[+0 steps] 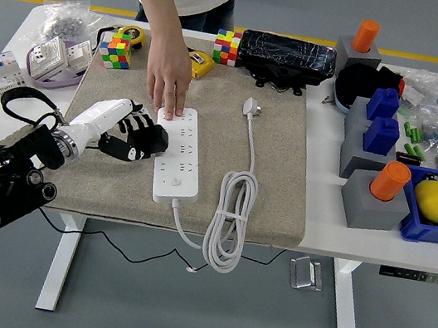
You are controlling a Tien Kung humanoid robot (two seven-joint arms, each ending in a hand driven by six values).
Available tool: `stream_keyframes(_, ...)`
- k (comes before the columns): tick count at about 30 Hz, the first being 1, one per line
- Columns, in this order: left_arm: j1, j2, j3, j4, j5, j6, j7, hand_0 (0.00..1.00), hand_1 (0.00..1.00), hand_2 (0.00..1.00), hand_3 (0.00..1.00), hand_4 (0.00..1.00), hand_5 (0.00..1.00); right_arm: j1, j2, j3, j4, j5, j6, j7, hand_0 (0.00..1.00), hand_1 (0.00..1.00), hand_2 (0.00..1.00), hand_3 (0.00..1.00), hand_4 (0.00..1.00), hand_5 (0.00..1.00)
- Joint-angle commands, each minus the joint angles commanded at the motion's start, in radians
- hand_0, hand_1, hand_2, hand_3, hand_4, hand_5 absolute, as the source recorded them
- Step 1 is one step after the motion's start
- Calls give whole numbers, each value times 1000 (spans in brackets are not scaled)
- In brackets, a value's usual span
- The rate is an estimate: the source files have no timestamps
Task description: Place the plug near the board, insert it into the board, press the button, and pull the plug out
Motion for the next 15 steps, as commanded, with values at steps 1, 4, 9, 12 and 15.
stream_keyframes(1, -1, -1, 1, 2, 1, 3, 0, 427, 388, 469, 549, 755, 2, 0, 0, 0, 0, 0, 0, 0, 621, 684, 672, 566, 978, 593)
stream_keyframes(4, -3, -1, 3, 2, 2, 2, 0, 427, 388, 469, 549, 755, 2, 0, 0, 1, 1, -1, 0, 0, 621, 684, 672, 566, 978, 593)
stream_keyframes(9, -3, -1, 7, 3, 4, 0, 1, 427, 387, 469, 548, 753, 2, 1, 0, 3, 3, -2, 0, 0, 621, 684, 672, 567, 978, 593)
stream_keyframes(12, -1, 1, 7, 1, -4, -7, 0, 507, 488, 577, 598, 960, 63, 1, 0, 3, 4, -3, 1, 0, 622, 684, 671, 567, 978, 593)
stream_keyframes(15, 2, 3, 5, 2, -22, -14, -5, 507, 488, 577, 598, 960, 63, 1, 0, 4, 6, -4, 1, 0, 622, 684, 671, 567, 978, 593)
